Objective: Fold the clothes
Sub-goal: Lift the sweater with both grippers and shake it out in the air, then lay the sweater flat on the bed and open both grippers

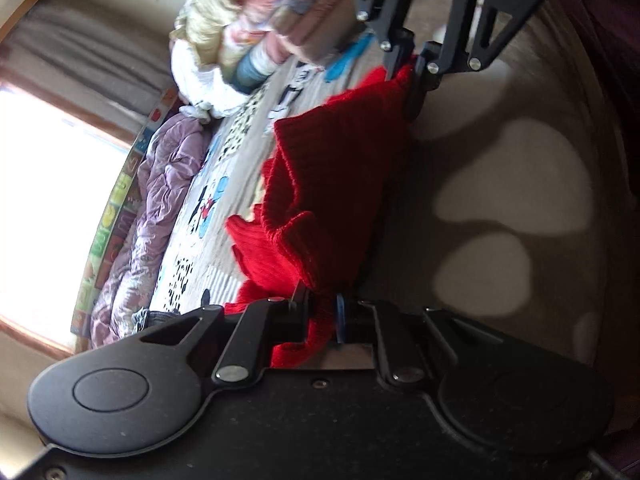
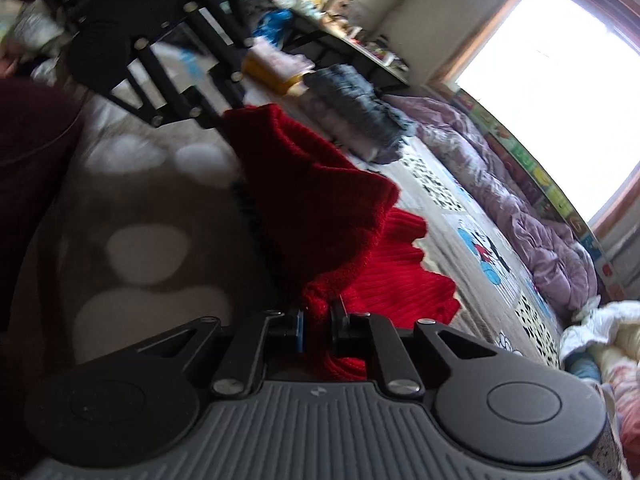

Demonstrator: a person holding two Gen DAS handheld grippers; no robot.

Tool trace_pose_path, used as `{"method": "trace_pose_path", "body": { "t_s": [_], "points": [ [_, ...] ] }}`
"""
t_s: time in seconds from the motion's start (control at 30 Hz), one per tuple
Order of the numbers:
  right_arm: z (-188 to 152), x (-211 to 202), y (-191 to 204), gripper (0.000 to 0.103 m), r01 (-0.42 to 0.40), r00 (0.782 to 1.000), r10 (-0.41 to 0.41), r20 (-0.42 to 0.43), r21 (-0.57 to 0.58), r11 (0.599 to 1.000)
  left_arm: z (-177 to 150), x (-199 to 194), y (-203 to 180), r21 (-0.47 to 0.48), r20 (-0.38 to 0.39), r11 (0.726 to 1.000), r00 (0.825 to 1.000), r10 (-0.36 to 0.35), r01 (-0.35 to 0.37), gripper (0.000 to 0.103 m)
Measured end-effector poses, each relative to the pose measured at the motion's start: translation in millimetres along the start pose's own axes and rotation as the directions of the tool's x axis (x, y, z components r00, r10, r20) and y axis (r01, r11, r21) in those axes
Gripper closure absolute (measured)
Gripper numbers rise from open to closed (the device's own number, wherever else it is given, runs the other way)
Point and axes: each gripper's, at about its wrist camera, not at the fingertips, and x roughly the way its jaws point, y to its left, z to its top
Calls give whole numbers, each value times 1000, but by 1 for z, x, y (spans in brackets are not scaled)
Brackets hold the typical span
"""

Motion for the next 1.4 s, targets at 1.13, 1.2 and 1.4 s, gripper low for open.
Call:
{"method": "trace_pose_path", "body": {
  "t_s": [1.13, 1.2, 1.4],
  "points": [
    [-24, -56, 71, 78, -19, 978, 10, -208, -39, 999, -34, -63, -64, -140, -160, 988, 986, 38, -61, 42],
    [-19, -63, 59, 78, 3, 984, 11, -176, 80, 997, -31, -69, -48, -245, -157, 966, 987, 40, -78, 42],
    [-7, -75, 6, 78, 4, 1000, 4, -15, 516, 857, -41, -69, 10, -674, -85, 737, 996, -4, -55, 42]
  ]
}}
